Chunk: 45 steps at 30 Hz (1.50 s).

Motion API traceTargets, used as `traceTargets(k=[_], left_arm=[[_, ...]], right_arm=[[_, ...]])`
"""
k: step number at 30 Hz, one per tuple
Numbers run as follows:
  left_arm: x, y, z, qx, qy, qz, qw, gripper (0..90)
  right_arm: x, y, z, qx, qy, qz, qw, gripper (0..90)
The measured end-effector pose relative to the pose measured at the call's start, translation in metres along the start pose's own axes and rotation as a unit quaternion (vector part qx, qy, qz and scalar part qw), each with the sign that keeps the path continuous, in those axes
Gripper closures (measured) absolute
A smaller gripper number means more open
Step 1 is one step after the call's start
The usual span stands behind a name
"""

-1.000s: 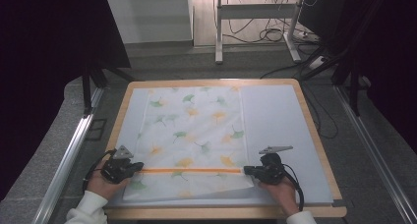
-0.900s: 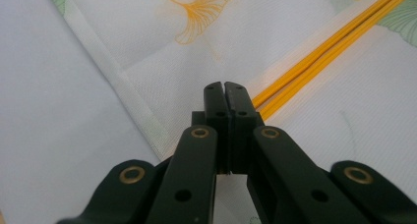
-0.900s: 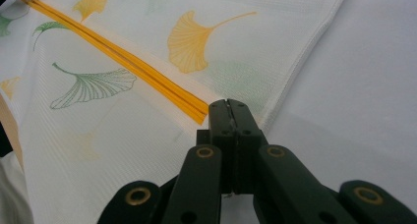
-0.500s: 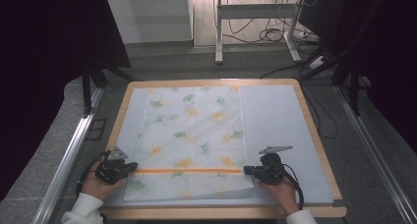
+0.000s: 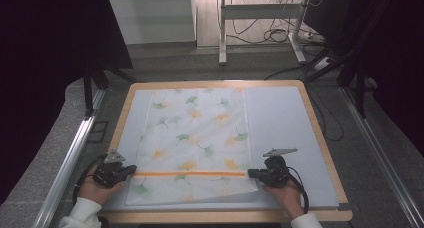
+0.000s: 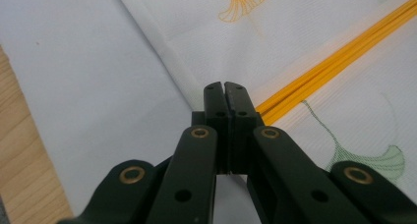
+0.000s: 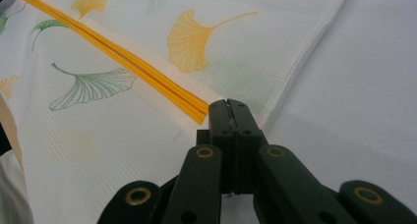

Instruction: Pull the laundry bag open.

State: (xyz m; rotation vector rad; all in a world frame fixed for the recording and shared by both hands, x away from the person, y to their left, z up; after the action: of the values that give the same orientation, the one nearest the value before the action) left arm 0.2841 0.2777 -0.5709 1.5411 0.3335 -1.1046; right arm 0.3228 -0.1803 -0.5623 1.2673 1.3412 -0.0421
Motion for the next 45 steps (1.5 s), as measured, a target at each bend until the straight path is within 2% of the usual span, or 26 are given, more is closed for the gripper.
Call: traceTargets(k=[4,7,10,11,13,15,16,17,20,26,31,34,36,38,42,45], left_arm=[[0.001,0.0,-0.002,-0.01,-0.009,0.007,0.9999,90.0],[0.001,0.0,0.0,-0.002,0.003,0.018,0.9998,89.7],[0.0,0.002,0.001,0.002,0.011,0.034,0.9993,79.8],[-0.001,0.002,0.001,0.002,0.009,0.039,0.9992,73.8],[-0.003,0.004,0.002,0.0,0.006,0.048,0.9988,67.8],[-0.006,0.006,0.004,0.002,0.002,0.063,0.998,64.5],[-0.008,0.008,0.005,0.003,-0.001,0.072,0.9974,63.1],[-0.009,0.01,0.007,0.002,-0.002,0.079,0.9969,60.9],[-0.013,0.014,0.012,0.004,-0.002,0.1,0.995,54.8],[-0.016,0.018,0.019,0.006,0.0,0.119,0.9928,51.8],[-0.014,0.026,0.02,-0.012,-0.011,0.137,0.9905,49.9],[-0.011,0.027,0.017,-0.012,-0.01,0.13,0.9914,48.7],[-0.011,0.026,0.014,-0.012,-0.003,0.128,0.9917,47.9],[-0.011,0.024,0.009,-0.018,-0.005,0.127,0.9917,47.5],[-0.012,0.02,-0.001,-0.028,-0.011,0.127,0.9915,48.7],[-0.012,0.019,-0.004,-0.032,-0.01,0.126,0.9915,48.1]], right_arm=[[0.0,0.0,0.0,-0.003,-0.001,0.0,1.0,89.4],[0.0,0.0,-0.001,-0.007,-0.003,-0.001,1.0,89.4],[-0.001,0.0,-0.001,-0.008,-0.005,0.0,1.0,89.3],[-0.001,0.0,-0.001,-0.011,-0.006,0.0,0.9999,89.3],[-0.001,0.0,-0.002,-0.014,-0.009,0.001,0.9999,89.1],[-0.003,0.0,-0.003,-0.023,-0.012,0.005,0.9996,88.5],[-0.004,0.001,-0.003,-0.027,-0.011,0.007,0.9995,85.4],[-0.006,0.001,-0.005,-0.032,-0.007,0.016,0.9993,81.1],[-0.013,0.004,-0.008,-0.04,-0.01,0.037,0.9985,79.6],[-0.024,0.01,-0.011,-0.069,-0.028,0.08,0.994,67.3],[-0.034,0.013,-0.003,-0.081,-0.056,0.109,0.9891,55.3],[-0.043,0.01,0.009,-0.079,-0.077,0.12,0.9867,50.8],[-0.048,0.007,0.017,-0.072,-0.088,0.125,0.9856,49.2],[-0.054,0.003,0.026,-0.064,-0.102,0.129,0.9843,47.5],[-0.058,-0.003,0.038,-0.044,-0.118,0.125,0.9841,45.2],[-0.058,-0.003,0.039,-0.043,-0.118,0.124,0.9843,44.5]])
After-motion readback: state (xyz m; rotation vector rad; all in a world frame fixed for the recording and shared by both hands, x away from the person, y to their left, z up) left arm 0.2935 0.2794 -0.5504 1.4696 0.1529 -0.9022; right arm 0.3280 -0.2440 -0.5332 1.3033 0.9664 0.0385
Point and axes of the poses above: each handheld gripper's, and its own axes: x roughly forward along the jaws, y roughly out of its top, z roughly to its right, the point moved 5 cm from there along x, roughly forward along the jaws, and after that the axes turned 5 degrees about -x, right-handed, at the moved point
